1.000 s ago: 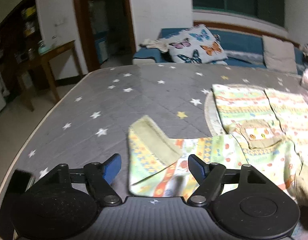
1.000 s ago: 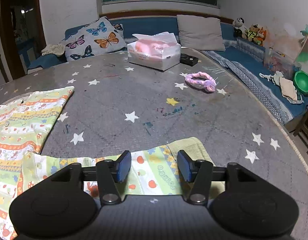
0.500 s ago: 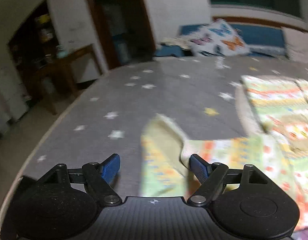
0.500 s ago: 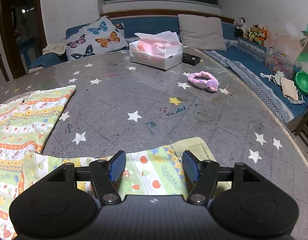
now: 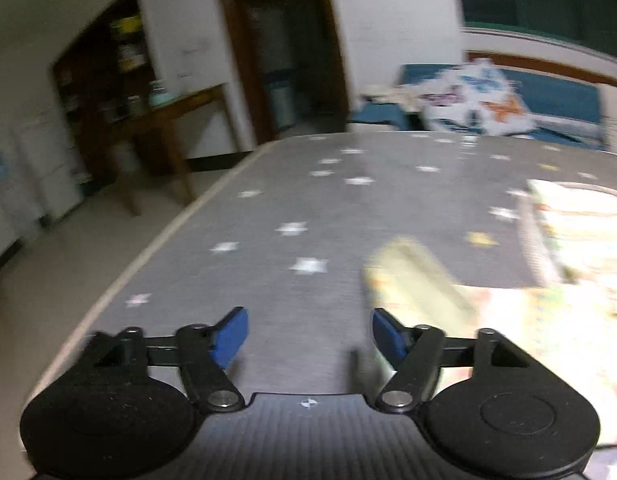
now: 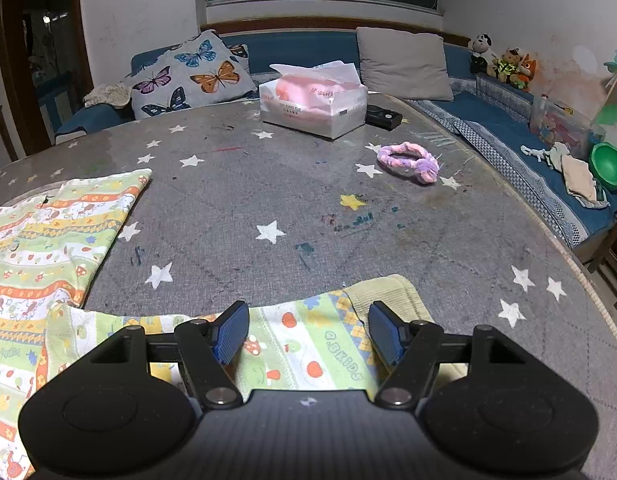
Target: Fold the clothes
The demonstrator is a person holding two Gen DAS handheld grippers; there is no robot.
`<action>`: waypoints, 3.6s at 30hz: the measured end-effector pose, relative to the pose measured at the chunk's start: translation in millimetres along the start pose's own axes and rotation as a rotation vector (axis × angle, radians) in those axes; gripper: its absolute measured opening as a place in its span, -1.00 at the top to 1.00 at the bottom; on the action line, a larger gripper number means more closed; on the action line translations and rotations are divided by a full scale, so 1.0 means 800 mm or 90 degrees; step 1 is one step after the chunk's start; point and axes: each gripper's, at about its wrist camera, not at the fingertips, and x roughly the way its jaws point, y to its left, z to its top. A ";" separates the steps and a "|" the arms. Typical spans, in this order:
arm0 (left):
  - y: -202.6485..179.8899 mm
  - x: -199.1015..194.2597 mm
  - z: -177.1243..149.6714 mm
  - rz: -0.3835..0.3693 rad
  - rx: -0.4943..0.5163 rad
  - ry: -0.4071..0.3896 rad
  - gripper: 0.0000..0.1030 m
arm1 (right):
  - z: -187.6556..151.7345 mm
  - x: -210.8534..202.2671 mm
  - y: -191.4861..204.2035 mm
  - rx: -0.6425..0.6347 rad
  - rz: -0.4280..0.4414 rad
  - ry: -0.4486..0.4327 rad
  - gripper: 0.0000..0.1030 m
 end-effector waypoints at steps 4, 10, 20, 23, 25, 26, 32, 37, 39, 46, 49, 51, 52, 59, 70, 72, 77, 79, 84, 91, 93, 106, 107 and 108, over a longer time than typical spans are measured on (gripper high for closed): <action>-0.040 -0.001 -0.002 -0.078 0.048 -0.008 0.07 | -0.001 0.000 0.000 0.001 0.001 0.001 -0.33; -0.074 0.013 0.000 -0.116 0.101 -0.007 0.15 | -0.001 0.000 -0.001 0.002 0.002 0.000 -0.33; -0.018 0.013 0.007 -0.061 0.004 -0.029 0.88 | 0.002 -0.009 0.004 -0.016 0.001 -0.005 -0.33; 0.017 0.011 0.011 -0.015 -0.043 -0.032 0.89 | 0.004 -0.023 0.014 -0.034 0.018 -0.019 -0.33; 0.039 0.014 0.012 0.012 -0.069 -0.026 0.89 | 0.007 -0.033 0.024 -0.050 0.038 -0.026 -0.33; 0.049 0.017 0.011 0.018 -0.079 -0.017 0.89 | 0.008 -0.037 0.031 -0.060 0.048 -0.030 -0.33; 0.063 0.028 0.001 0.066 -0.078 0.008 0.84 | 0.013 -0.064 0.082 -0.122 0.130 -0.050 -0.33; 0.057 0.023 -0.001 0.066 -0.062 0.014 0.84 | 0.010 -0.078 0.122 -0.172 0.196 -0.049 -0.33; 0.047 0.017 0.002 0.049 -0.049 0.008 0.84 | 0.006 -0.078 0.140 -0.194 0.222 -0.043 -0.33; -0.023 0.007 0.022 -0.067 0.010 -0.001 0.20 | -0.001 -0.056 0.169 -0.221 0.239 -0.011 -0.29; -0.056 0.011 0.033 -0.118 0.028 0.002 0.20 | 0.003 -0.048 0.165 -0.211 0.233 -0.006 -0.23; -0.080 0.015 0.043 -0.149 0.040 0.000 0.21 | 0.010 -0.042 0.161 -0.199 0.232 -0.004 -0.16; -0.091 0.017 0.048 -0.163 0.046 -0.001 0.22 | 0.013 -0.038 0.159 -0.192 0.231 -0.003 -0.15; -0.162 0.057 0.093 -0.232 0.081 0.003 0.24 | 0.051 0.014 0.146 -0.118 0.225 0.023 0.10; -0.221 0.149 0.132 -0.230 0.097 0.037 0.20 | 0.100 0.082 0.162 -0.080 0.219 0.027 0.20; -0.224 0.157 0.133 -0.234 0.094 0.041 0.22 | 0.105 0.091 0.167 -0.078 0.217 0.028 0.20; -0.234 0.164 0.133 -0.245 0.111 0.029 0.65 | 0.115 0.112 0.173 -0.072 0.213 0.035 0.35; -0.235 0.166 0.134 -0.251 0.117 0.023 0.87 | 0.117 0.116 0.175 -0.073 0.209 0.035 0.48; -0.231 0.161 0.144 -0.238 0.100 -0.012 0.96 | 0.127 0.119 0.180 -0.081 0.203 0.020 0.95; -0.234 0.170 0.155 -0.218 0.102 -0.019 0.91 | 0.147 0.135 0.200 -0.100 0.192 0.007 0.90; -0.235 0.176 0.154 -0.211 0.108 -0.005 0.88 | 0.147 0.135 0.201 -0.108 0.184 0.012 0.82; -0.199 0.093 0.095 -0.248 0.163 -0.003 0.27 | 0.106 0.043 0.221 -0.235 0.249 0.043 0.27; -0.194 0.084 0.086 -0.250 0.168 -0.004 0.23 | 0.099 0.036 0.224 -0.247 0.256 0.048 0.25; -0.189 0.075 0.078 -0.250 0.172 -0.006 0.14 | 0.090 0.027 0.228 -0.261 0.263 0.054 0.24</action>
